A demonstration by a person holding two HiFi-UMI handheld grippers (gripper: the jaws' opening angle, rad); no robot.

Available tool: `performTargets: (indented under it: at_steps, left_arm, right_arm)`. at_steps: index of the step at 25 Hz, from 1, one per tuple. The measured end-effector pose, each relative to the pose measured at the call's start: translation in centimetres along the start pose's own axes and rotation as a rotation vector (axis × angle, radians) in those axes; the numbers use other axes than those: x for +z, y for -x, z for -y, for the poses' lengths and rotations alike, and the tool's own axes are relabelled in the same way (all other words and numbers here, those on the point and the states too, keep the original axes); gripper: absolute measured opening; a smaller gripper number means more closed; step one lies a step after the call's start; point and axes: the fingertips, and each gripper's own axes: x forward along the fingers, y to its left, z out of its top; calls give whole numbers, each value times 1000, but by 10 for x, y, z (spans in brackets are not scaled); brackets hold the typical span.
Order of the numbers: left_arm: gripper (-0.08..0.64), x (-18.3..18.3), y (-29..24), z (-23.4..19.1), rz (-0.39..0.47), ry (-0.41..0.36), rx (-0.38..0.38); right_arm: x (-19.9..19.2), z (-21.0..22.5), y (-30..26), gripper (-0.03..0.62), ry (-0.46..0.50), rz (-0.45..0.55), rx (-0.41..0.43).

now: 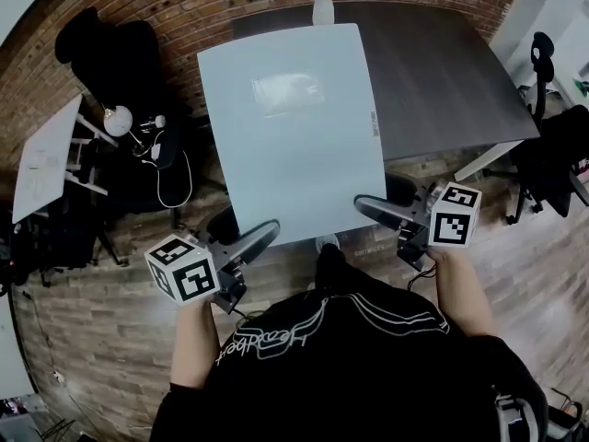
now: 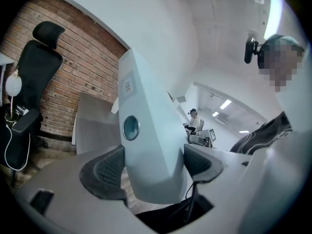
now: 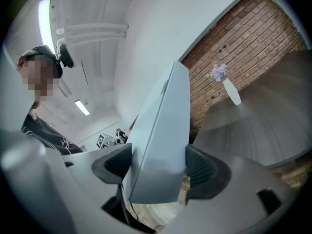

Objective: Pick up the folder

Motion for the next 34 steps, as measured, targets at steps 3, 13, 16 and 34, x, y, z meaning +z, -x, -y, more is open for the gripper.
performTargets:
  at_steps: [3, 13, 16, 34]
  left_arm:
    - [365, 4, 8, 9, 17, -14, 3]
    - [365, 8, 16, 17, 22, -46, 16]
    - [365, 7, 15, 17, 18, -50, 15]
    - [365, -7, 8, 13, -22, -41, 3]
  right_arm:
    - [5, -11, 3, 304, 12, 22, 10]
    - [9, -22, 4, 304, 44, 25, 19]
    - [10, -23, 5, 305, 57, 24, 15]
    - [-8, -15, 10, 305, 25, 26, -11]
